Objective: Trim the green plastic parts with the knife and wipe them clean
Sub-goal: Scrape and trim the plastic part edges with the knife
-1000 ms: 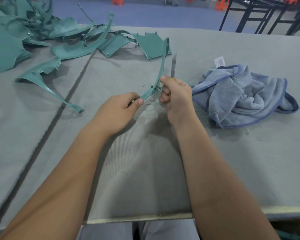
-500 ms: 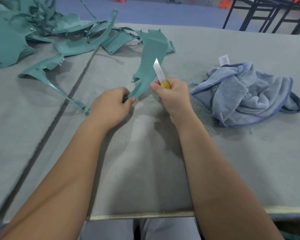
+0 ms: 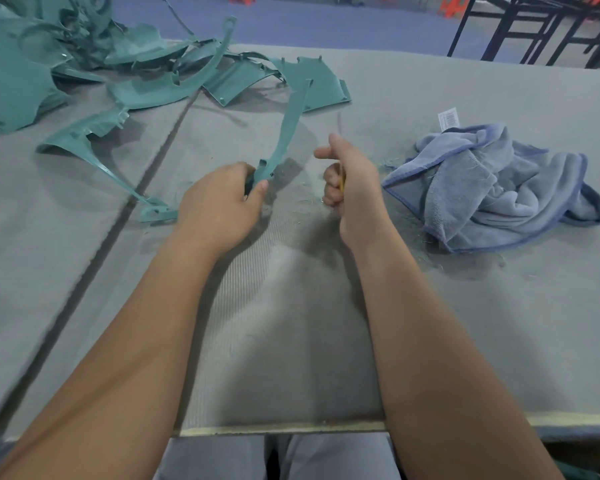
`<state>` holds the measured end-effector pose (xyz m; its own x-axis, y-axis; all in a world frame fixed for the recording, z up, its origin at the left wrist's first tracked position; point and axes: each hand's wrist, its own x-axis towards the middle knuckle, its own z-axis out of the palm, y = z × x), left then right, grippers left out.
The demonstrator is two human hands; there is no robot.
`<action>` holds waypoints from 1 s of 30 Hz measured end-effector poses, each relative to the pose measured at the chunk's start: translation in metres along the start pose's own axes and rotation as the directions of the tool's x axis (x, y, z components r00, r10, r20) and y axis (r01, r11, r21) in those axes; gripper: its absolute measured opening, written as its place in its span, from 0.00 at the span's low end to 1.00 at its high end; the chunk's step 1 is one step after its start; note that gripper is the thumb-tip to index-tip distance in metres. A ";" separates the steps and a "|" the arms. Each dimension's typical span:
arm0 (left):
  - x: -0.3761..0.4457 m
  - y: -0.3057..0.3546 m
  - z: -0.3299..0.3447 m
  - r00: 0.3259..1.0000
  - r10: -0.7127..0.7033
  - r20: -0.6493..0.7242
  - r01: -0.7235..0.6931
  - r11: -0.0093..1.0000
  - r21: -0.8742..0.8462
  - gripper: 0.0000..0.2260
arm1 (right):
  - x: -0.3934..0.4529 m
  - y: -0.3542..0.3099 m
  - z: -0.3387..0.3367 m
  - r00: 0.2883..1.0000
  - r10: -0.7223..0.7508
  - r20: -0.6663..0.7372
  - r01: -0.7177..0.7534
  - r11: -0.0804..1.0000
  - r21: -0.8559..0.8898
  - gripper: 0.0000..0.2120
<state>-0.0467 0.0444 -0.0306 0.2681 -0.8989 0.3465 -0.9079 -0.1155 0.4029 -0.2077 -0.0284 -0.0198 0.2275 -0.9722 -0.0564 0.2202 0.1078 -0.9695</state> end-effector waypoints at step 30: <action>-0.005 0.019 0.006 0.996 -0.084 -0.020 0.069 0.916 -0.394 0.26 | -0.013 0.016 0.007 0.929 -0.194 0.316 0.254 0.953 -0.163 0.14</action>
<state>-0.0671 0.0438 -0.0301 0.3499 -0.8774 0.3283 -0.6865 -0.0017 0.7271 -0.2003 -0.0123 -0.0329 0.4683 -0.8580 0.2111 0.1136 -0.1785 -0.9774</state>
